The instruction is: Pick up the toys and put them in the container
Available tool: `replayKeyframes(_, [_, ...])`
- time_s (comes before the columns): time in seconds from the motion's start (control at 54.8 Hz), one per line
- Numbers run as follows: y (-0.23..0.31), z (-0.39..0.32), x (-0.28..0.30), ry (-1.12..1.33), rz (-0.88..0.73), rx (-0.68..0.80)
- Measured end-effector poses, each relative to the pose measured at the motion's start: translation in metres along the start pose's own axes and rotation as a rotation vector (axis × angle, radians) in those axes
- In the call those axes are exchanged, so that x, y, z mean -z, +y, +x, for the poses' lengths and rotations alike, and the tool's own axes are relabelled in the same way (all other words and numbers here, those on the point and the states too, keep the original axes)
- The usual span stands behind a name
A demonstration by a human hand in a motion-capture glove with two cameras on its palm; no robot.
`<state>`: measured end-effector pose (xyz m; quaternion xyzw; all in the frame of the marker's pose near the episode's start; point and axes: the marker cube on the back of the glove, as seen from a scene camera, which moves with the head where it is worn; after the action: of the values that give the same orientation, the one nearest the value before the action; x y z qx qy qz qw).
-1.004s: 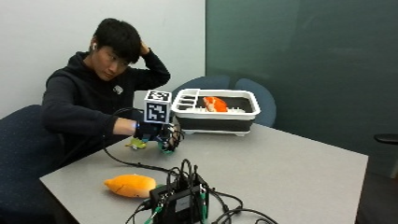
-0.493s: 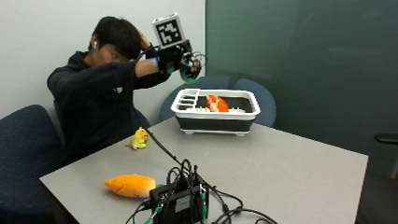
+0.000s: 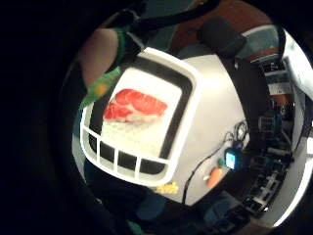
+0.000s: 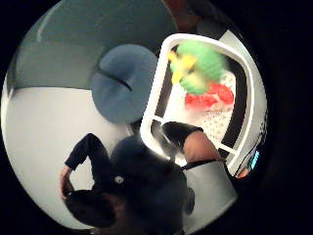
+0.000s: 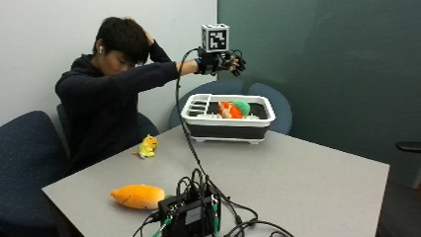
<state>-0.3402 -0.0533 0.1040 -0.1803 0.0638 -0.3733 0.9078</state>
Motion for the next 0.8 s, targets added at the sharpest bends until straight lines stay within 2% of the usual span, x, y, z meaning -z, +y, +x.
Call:
replayKeyframes(0.037, [0.006, -0.002, 0.0, 0.023, 0.017, -0.056])
replayKeyframes(0.11, [0.033, 0.038, 0.008, 0.123, 0.061, -0.211])
replayKeyframes(0.219, [0.094, 0.082, 0.03, 0.089, 0.13, -0.202])
replayKeyframes(0.292, [0.13, 0.139, 0.034, 0.313, 0.154, -0.479])
replayKeyframes(0.365, [0.174, 0.195, 0.027, 0.292, 0.09, -0.725])
replayKeyframes(0.511, [0.237, 0.25, -0.009, 0.104, 0.031, -0.963])
replayKeyframes(0.676, [0.282, 0.306, -0.077, 0.033, -0.068, -1.034])
replayKeyframes(0.803, [0.302, 0.315, -0.144, -0.027, -0.173, -1.192])
